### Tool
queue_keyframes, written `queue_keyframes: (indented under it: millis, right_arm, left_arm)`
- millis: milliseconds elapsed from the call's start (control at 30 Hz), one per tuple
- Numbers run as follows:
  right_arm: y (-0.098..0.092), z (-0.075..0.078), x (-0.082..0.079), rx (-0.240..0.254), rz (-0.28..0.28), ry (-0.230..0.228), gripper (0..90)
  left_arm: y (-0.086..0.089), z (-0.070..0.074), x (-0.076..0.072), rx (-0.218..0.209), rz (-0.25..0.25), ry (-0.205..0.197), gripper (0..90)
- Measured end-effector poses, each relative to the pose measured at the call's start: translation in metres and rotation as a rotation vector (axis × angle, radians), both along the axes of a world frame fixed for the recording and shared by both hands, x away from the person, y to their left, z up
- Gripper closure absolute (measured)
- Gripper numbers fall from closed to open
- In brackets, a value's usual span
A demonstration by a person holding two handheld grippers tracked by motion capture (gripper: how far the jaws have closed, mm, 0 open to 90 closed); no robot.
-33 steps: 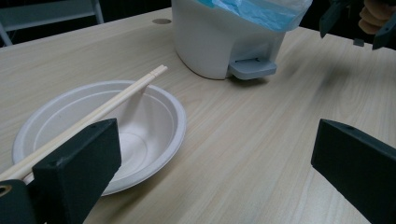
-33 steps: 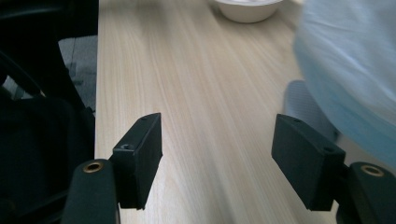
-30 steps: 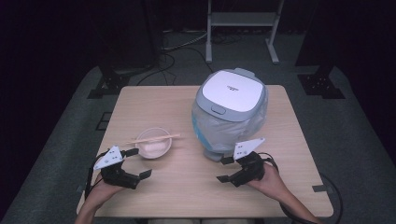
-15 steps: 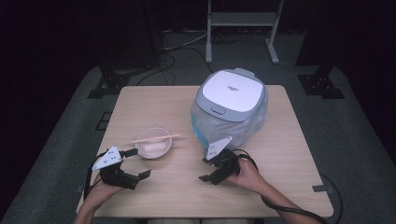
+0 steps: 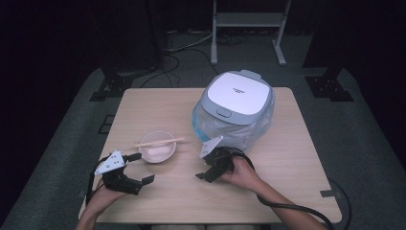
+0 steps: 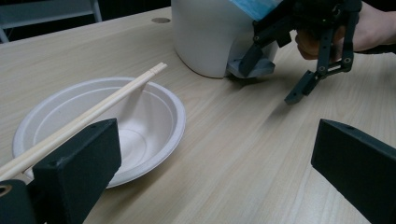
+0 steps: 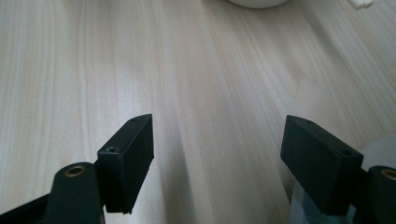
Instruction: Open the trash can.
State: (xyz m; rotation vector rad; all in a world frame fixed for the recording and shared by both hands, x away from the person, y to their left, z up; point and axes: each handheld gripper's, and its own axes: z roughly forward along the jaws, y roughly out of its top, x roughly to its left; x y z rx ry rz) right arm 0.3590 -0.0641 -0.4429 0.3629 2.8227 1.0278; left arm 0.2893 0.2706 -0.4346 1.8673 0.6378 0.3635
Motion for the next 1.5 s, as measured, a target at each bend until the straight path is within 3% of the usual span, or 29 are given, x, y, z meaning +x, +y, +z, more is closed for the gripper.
queue_keyframes:
  millis: [400, 533, 667, 800, 900, 1000, 1167, 1367, 1500]
  right_arm:
    - [0.015, -0.004, 0.007, -0.048, -0.009, -0.032, 23.3]
    - [0.014, -0.011, 0.008, -0.085, -0.024, -0.008, 22.0]
    - [0.01, -0.011, 0.007, -0.074, -0.025, 0.006, 23.2]
    - [0.007, -0.016, 0.004, -0.103, -0.006, 0.026, 28.5]
    - [0.006, -0.015, 0.0, -0.109, 0.002, 0.008, 25.1]
    - [0.007, -0.009, 0.0, -0.074, -0.013, -0.012, 22.6]
    - [0.016, -0.011, 0.006, -0.119, -0.036, -0.024, 22.0]
    - [0.014, -0.014, 0.006, -0.113, -0.034, -0.039, 23.5]
    - [0.007, -0.013, 0.005, -0.13, -0.041, -0.023, 25.1]
  left_arm:
    - [0.002, 0.0, -0.001, -0.008, 0.004, 0.001, 0.8]
    - [0.002, 0.0, -0.001, -0.009, 0.003, 0.002, 0.8]
    - [0.001, 0.0, 0.0, -0.006, 0.002, 0.008, 0.8]
    - [0.001, 0.0, -0.001, -0.007, 0.0, 0.003, 0.8]
    - [0.002, 0.0, -0.001, -0.007, 0.0, 0.004, 0.8]
    - [0.001, 0.0, -0.001, -0.011, 0.001, 0.004, 0.8]
    - [0.001, 0.001, -0.001, -0.012, 0.0, 0.002, 0.8]
    - [0.003, 0.001, -0.001, -0.017, 0.004, 0.005, 0.8]
    - [0.004, 0.002, -0.002, -0.02, 0.006, 0.001, 0.8]
